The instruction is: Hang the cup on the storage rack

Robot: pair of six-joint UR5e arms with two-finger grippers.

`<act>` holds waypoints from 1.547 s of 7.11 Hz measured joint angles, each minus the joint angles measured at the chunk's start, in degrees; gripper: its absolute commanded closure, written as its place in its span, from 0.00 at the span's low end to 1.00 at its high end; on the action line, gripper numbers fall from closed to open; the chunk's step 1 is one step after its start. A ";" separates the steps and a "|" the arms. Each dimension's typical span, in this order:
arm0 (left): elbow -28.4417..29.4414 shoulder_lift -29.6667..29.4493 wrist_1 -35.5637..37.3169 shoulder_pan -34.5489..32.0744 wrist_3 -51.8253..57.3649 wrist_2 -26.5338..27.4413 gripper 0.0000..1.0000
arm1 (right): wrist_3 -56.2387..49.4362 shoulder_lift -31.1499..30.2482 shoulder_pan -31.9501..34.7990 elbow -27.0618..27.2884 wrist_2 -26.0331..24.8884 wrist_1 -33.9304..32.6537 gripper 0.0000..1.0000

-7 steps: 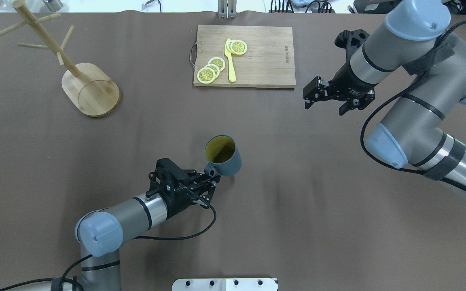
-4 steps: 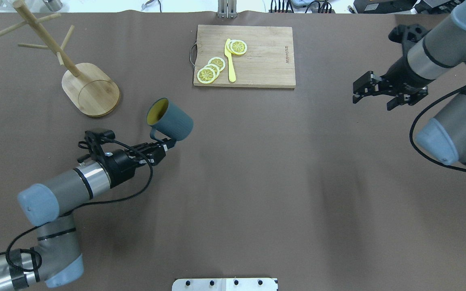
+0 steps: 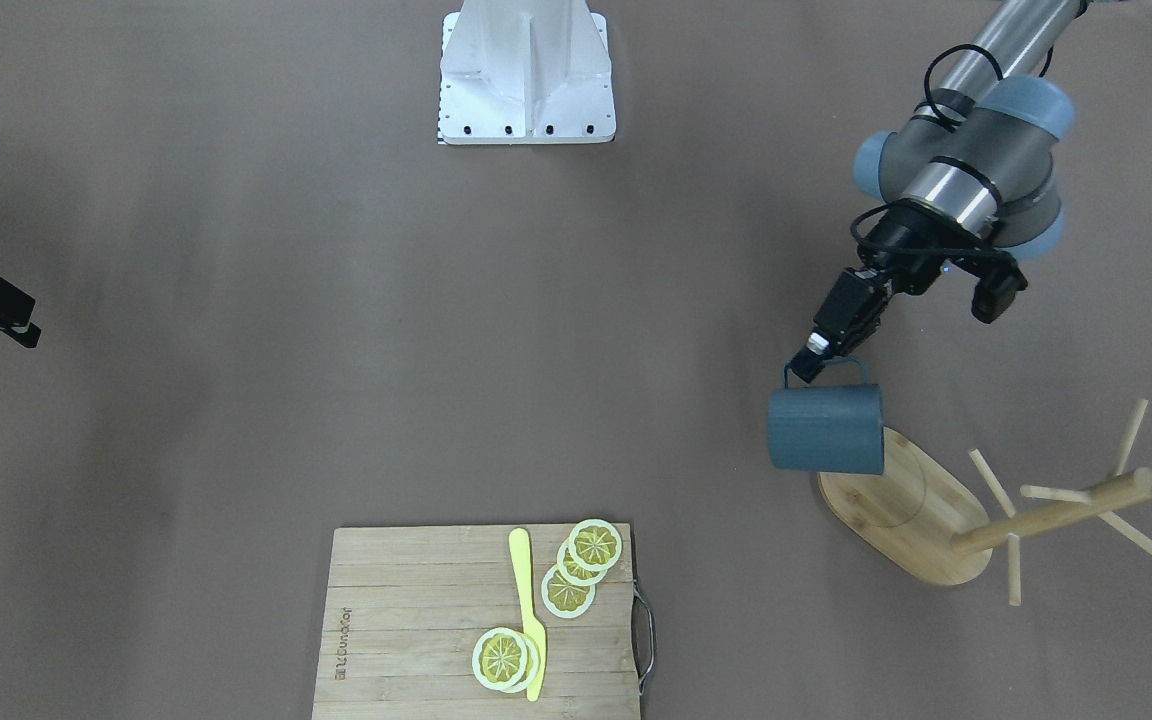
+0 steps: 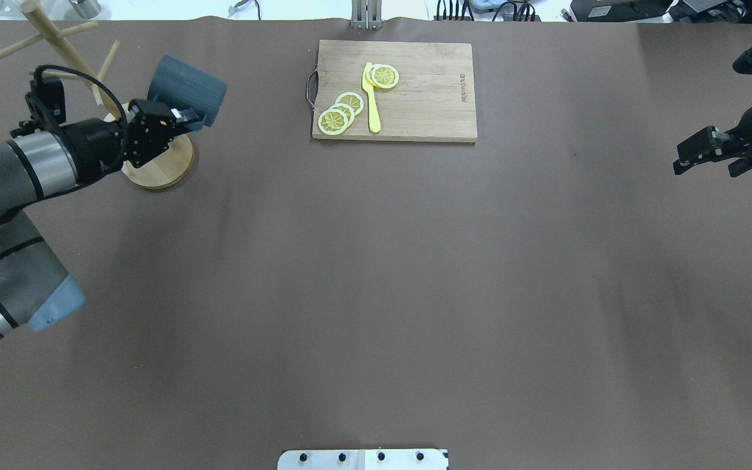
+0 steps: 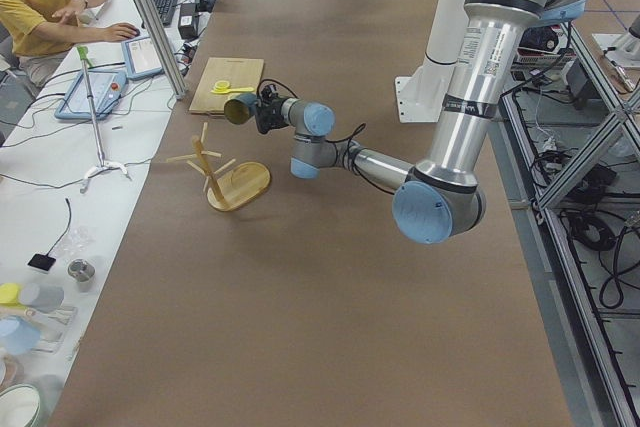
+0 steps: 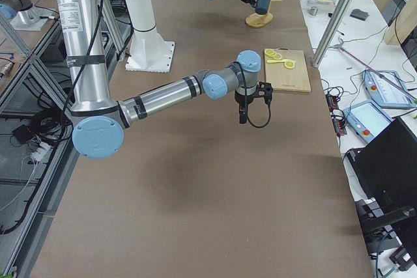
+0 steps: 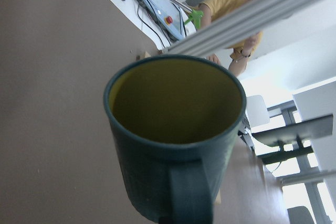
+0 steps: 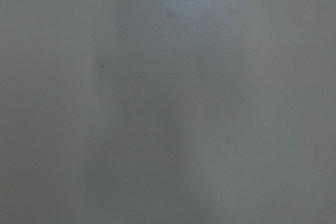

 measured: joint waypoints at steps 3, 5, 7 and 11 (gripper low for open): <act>2.65 -3.35 -3.67 -6.47 -20.56 -1.64 1.00 | -0.43 0.19 0.17 -0.93 -0.17 0.06 0.00; 8.78 -3.91 -12.55 -8.23 -29.69 -1.08 1.00 | -0.45 0.37 0.16 -1.27 -0.20 0.09 0.00; 11.47 -4.69 -16.09 -8.70 -39.52 0.46 1.00 | -0.08 0.41 0.11 -1.35 -0.16 0.09 0.00; 16.51 -4.70 -24.10 -9.42 -53.75 2.88 1.00 | 0.16 0.48 0.10 -1.98 -0.14 0.09 0.00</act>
